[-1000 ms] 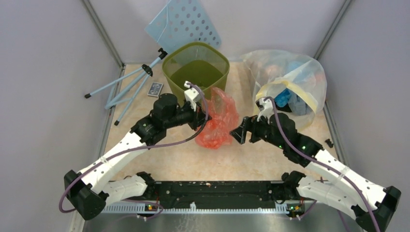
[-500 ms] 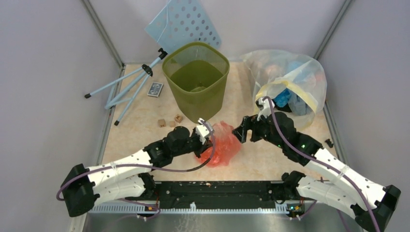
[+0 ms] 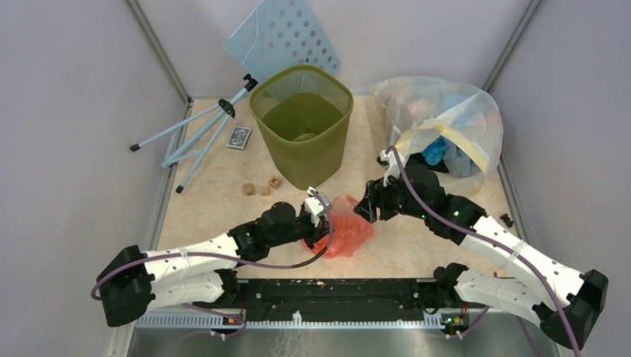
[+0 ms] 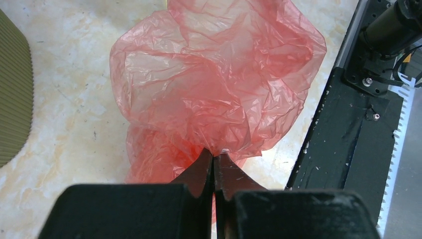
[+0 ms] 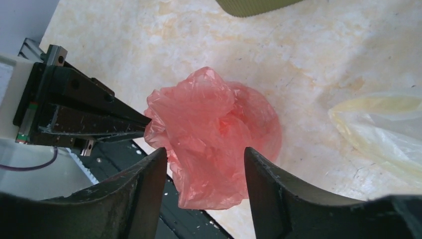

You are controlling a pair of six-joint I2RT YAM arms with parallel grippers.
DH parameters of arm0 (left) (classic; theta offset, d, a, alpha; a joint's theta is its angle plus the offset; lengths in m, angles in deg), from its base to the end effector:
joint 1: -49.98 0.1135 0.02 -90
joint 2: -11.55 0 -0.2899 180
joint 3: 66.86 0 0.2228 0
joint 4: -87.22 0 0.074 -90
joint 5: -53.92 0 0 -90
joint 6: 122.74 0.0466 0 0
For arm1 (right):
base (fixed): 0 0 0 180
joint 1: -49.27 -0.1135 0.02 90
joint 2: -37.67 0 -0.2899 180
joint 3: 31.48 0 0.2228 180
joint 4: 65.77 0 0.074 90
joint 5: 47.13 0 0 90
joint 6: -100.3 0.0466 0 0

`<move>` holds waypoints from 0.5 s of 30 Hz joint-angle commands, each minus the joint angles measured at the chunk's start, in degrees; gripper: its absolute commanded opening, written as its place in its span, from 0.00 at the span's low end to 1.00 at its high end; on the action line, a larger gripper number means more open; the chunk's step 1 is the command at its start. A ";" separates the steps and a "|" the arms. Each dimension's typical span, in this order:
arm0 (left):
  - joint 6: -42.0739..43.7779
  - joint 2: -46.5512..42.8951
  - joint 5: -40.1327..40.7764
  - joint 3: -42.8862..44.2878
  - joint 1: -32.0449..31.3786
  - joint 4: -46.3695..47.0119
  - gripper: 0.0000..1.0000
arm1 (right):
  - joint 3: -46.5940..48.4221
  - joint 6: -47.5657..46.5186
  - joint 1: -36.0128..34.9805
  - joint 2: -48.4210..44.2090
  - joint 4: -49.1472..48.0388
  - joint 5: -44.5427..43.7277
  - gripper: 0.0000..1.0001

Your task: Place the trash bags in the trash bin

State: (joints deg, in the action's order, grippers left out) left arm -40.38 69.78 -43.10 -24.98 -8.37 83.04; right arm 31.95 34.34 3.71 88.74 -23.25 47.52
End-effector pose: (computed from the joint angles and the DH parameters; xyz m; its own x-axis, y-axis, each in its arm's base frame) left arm 0.0968 -0.1679 0.2551 -0.3027 0.2396 -0.9225 0.8724 0.4593 -0.1670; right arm 0.1091 0.1166 0.3262 -0.6312 -0.0637 -0.7730 -0.5514 0.7378 0.3894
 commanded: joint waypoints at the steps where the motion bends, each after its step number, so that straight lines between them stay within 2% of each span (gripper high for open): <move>1: -1.67 -1.00 -1.10 -1.02 -0.27 3.84 0.02 | 2.99 -1.63 0.38 2.53 1.28 2.87 0.52; 3: -2.03 -1.13 -1.48 -1.13 -0.25 3.37 0.04 | 2.85 -1.66 0.36 3.36 1.00 3.11 0.42; 6: -3.07 -1.21 -0.42 -0.74 -0.20 1.54 0.09 | 2.85 -1.52 0.39 3.23 0.35 3.15 0.13; 7: -3.65 -1.13 0.79 -0.40 -0.27 0.37 0.15 | 3.04 -1.45 0.43 3.06 0.39 2.43 0.05; 8: -4.58 -1.00 2.76 0.10 -0.27 -0.96 0.25 | 3.26 -1.34 0.38 2.76 0.57 1.29 0.00; 10: -9.05 -0.51 11.30 1.37 -0.28 -4.61 0.52 | 4.04 -0.93 0.38 1.74 1.14 -2.23 0.00; 12: -12.86 0.04 18.55 2.21 -0.17 -7.08 0.73 | 5.25 -0.22 0.39 0.36 2.15 -6.85 0.00; 13: -14.32 0.19 21.18 2.56 -0.15 -7.95 0.81 | 6.41 0.02 0.34 -0.44 3.01 -8.82 0.00; 15: -16.19 0.12 22.31 2.46 -0.18 -8.19 0.91 | 8.61 0.05 0.38 -2.28 4.27 -12.11 0.00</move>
State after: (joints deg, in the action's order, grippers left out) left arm -49.34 69.87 -31.48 -24.98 -8.52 77.44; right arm 34.09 33.72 3.73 90.80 -19.69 43.82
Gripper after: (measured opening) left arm 0.831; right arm 0.005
